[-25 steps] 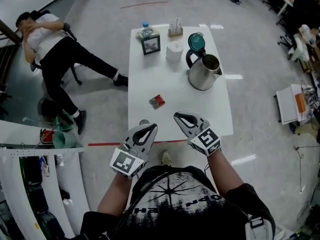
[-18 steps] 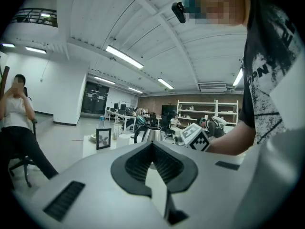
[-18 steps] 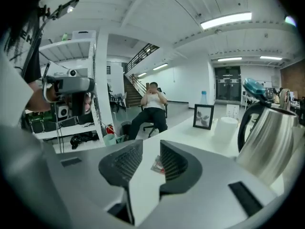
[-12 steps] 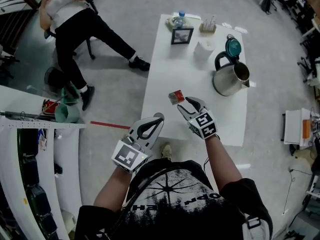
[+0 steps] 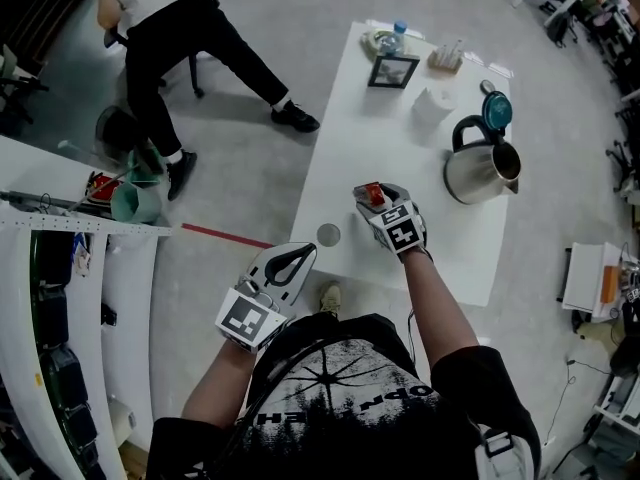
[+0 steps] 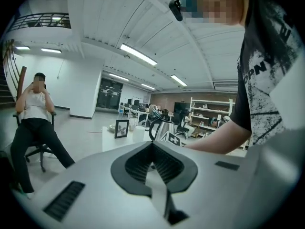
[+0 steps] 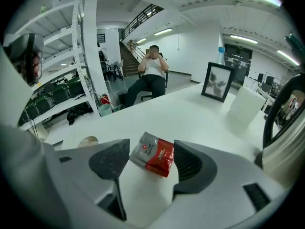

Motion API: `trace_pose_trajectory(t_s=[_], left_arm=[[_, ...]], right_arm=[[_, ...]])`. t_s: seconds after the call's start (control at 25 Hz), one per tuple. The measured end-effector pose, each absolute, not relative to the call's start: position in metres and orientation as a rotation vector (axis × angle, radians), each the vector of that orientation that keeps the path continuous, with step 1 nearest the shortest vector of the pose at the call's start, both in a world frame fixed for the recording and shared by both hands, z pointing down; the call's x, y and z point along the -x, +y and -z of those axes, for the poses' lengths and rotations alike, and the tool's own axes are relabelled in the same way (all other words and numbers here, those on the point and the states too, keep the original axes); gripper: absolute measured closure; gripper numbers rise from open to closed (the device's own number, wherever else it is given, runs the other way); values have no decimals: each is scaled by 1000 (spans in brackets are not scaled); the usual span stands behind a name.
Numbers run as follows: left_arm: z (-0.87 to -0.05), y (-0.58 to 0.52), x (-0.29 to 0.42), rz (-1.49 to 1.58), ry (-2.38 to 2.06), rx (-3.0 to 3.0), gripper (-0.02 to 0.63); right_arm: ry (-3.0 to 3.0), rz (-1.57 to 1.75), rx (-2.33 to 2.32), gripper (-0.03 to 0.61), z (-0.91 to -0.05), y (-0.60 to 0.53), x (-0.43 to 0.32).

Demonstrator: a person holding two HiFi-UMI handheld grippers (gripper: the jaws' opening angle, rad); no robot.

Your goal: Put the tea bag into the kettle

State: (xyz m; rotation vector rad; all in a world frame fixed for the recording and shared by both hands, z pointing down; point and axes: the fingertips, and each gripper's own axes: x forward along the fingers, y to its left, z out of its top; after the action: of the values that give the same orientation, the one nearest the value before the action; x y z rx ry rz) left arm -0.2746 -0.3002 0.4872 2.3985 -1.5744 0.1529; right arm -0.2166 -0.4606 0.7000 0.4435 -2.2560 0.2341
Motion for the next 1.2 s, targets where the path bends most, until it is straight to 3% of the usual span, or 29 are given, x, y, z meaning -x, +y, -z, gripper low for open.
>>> trace_pose_trajectory(t_s=[0.96,1.08,1.12,1.2], left_arm=[[-493,-290,302,-98,-1633,-2344,606],[-496,-288,306,-97,-1637,-2342,606],[-496,-288,306,-93,-1639,-2344,606],[-498,-287,306,-94,-1638,-2341,606]], right_arm=[[-2171,-282,-515,305,-722,-474,214],[-2169,-267,-517,343,-720,-472,215],[-2169,-259,-515,419,-719,-470,215],[-2168,-238,-504,475,-717,-464,218]])
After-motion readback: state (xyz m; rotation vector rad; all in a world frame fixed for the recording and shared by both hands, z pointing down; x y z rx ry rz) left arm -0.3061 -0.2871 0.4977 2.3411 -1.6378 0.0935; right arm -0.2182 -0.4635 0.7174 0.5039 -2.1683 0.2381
